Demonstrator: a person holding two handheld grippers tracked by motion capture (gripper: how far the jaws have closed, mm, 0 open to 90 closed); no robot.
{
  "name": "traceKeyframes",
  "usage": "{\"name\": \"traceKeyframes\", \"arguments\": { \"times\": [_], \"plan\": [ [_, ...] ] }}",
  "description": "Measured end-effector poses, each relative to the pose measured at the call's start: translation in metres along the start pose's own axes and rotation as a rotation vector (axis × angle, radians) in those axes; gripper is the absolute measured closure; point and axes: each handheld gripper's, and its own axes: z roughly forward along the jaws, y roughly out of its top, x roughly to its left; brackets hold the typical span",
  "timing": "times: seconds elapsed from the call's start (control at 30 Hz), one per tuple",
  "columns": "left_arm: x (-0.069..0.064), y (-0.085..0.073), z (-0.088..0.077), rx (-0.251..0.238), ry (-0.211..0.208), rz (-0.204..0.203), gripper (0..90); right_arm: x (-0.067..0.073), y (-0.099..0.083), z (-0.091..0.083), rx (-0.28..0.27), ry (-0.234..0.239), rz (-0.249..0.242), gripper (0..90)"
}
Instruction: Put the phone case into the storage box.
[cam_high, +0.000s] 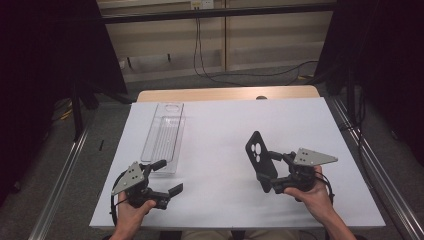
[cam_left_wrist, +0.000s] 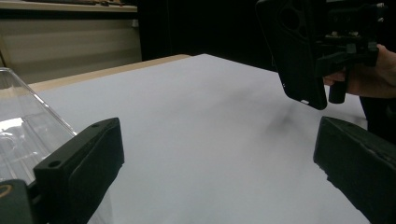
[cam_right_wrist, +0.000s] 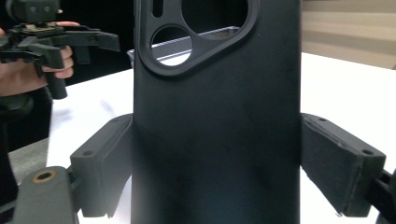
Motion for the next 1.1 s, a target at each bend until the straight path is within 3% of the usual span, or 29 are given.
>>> {"name": "traceKeyframes", "arguments": {
  "times": [0.07, 0.23, 0.37, 0.57, 0.63, 0.67, 0.8, 0.83, 0.87, 0.93, 1.0, 1.07, 1.1],
  "plan": [
    [-0.001, 0.000, 0.003, -0.009, 0.001, -0.015, 1.8, 0.003, 0.001, 0.003, 0.002, 0.017, 0.002, 14.6],
    [-0.005, 0.005, 0.011, -0.014, -0.020, -0.006, 1.8, 0.006, 0.003, 0.009, 0.004, 0.045, -0.018, 14.6],
    [-0.011, 0.011, 0.022, -0.003, -0.070, 0.029, 1.8, 0.007, 0.003, 0.012, 0.006, 0.055, -0.022, 14.5],
    [-0.018, 0.014, 0.040, -0.001, -0.153, 0.020, 2.4, 0.010, 0.004, 0.016, 0.010, 0.084, -0.036, 14.5],
    [-0.019, 0.016, 0.044, -0.007, -0.160, 0.029, 2.7, 0.011, 0.004, 0.018, 0.014, 0.095, -0.037, 14.4],
    [-0.021, 0.018, 0.048, -0.018, -0.168, 0.014, 2.7, 0.011, 0.004, 0.019, 0.016, 0.103, -0.035, 14.4],
    [-0.023, 0.025, 0.057, -0.023, -0.188, 0.034, 2.6, 0.013, 0.005, 0.023, 0.026, 0.119, -0.037, 14.5],
    [-0.024, 0.025, 0.059, -0.033, -0.177, 0.030, 2.6, 0.013, 0.005, 0.024, 0.022, 0.122, -0.040, 14.4],
    [-0.024, 0.025, 0.062, -0.040, -0.206, 0.025, 2.4, 0.013, 0.005, 0.024, 0.022, 0.125, -0.043, 14.5],
    [-0.027, 0.026, 0.066, -0.030, -0.177, 0.029, 2.3, 0.013, 0.005, 0.024, 0.024, 0.125, -0.043, 14.5],
    [-0.028, 0.027, 0.069, -0.011, -0.218, 0.046, 2.3, 0.013, 0.005, 0.025, 0.027, 0.127, -0.043, 14.4],
    [-0.029, 0.029, 0.073, -0.031, -0.240, 0.046, 1.9, 0.013, 0.005, 0.025, 0.029, 0.130, -0.042, 14.5],
    [-0.030, 0.031, 0.074, -0.033, -0.231, 0.041, 1.9, 0.013, 0.004, 0.025, 0.030, 0.131, -0.043, 14.5]
  ]
}}
